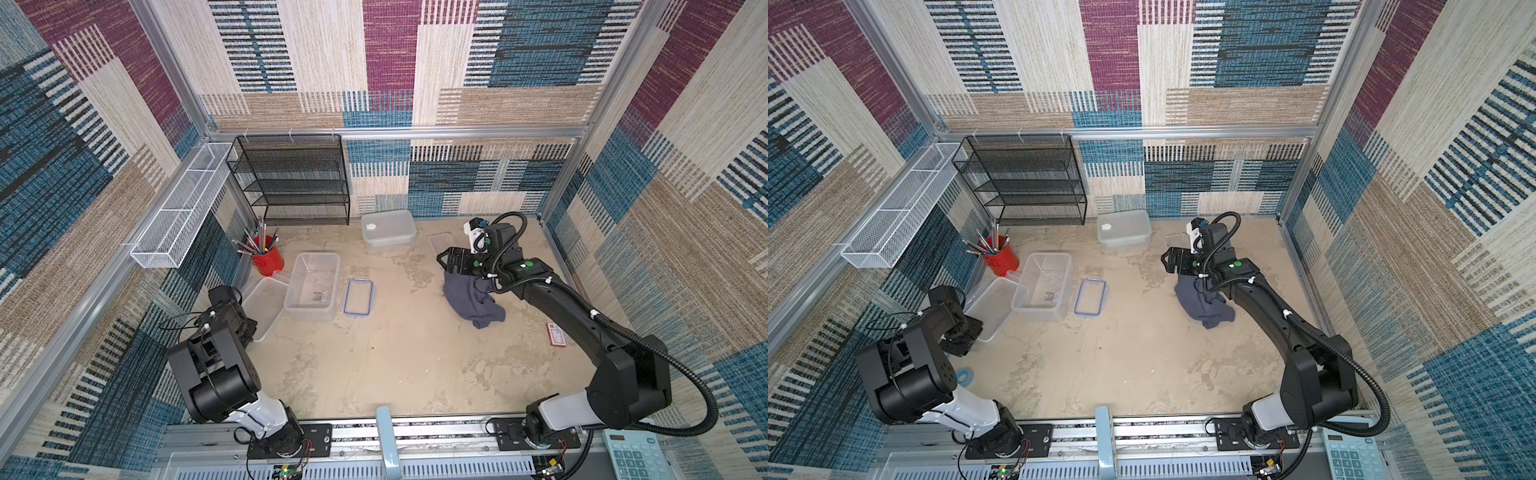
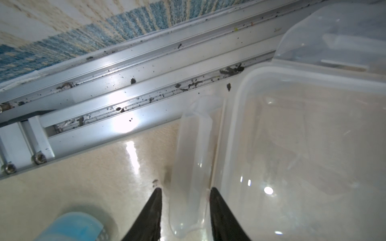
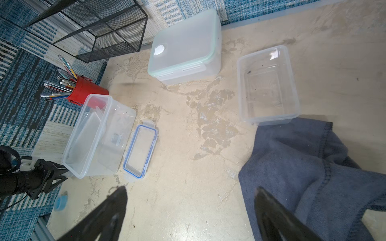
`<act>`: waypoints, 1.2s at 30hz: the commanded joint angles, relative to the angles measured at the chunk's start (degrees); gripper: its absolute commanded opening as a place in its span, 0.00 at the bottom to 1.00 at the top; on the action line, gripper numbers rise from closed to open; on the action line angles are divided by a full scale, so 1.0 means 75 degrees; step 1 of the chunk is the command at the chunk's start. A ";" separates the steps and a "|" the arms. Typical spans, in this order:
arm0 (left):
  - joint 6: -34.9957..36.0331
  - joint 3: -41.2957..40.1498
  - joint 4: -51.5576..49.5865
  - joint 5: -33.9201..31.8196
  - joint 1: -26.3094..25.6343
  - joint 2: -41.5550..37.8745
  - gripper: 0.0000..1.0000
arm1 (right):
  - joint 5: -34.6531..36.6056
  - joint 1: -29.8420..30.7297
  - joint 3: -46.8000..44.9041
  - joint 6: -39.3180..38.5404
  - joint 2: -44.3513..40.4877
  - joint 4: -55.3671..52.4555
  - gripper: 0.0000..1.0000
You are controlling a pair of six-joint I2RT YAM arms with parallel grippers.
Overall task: Wipe the insides of the lunch boxes
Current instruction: Move the lid to the center of the board.
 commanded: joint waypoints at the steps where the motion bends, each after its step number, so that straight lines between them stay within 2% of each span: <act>1: 0.0053 -0.0026 0.0105 0.0077 -0.0015 0.0018 0.29 | 0.0061 0.0003 -0.0023 0.0059 -0.0054 0.0112 0.95; 7: 0.0101 -0.0150 0.0120 0.0412 -0.0152 -0.0237 0.09 | 0.0049 0.0003 -0.0035 0.0074 -0.0055 0.0141 0.95; 11: 0.0122 -0.0284 0.0077 0.0518 -0.0336 -0.0447 0.01 | 0.0027 -0.0002 -0.0111 0.0077 -0.0089 0.0177 0.95; 20: 0.0074 -0.0354 -0.0204 0.0453 -0.1082 -0.0718 0.00 | -0.0046 0.0010 -0.0334 0.0091 -0.0201 0.0333 0.95; 29: -0.0679 -0.0322 -0.0833 0.0446 -0.1548 -0.0905 0.00 | -0.0045 0.0001 -0.0512 0.0062 -0.0344 0.0393 0.95; 32: -0.0821 -0.0290 -0.0917 0.0496 -0.1634 -0.0870 0.09 | -0.0040 0.0004 -0.0550 0.0045 -0.0393 0.0389 0.96; 36: -0.0970 -0.0243 -0.1026 0.0729 -0.1684 -0.0988 0.33 | -0.0018 0.0004 -0.0538 0.0020 -0.0403 0.0378 0.97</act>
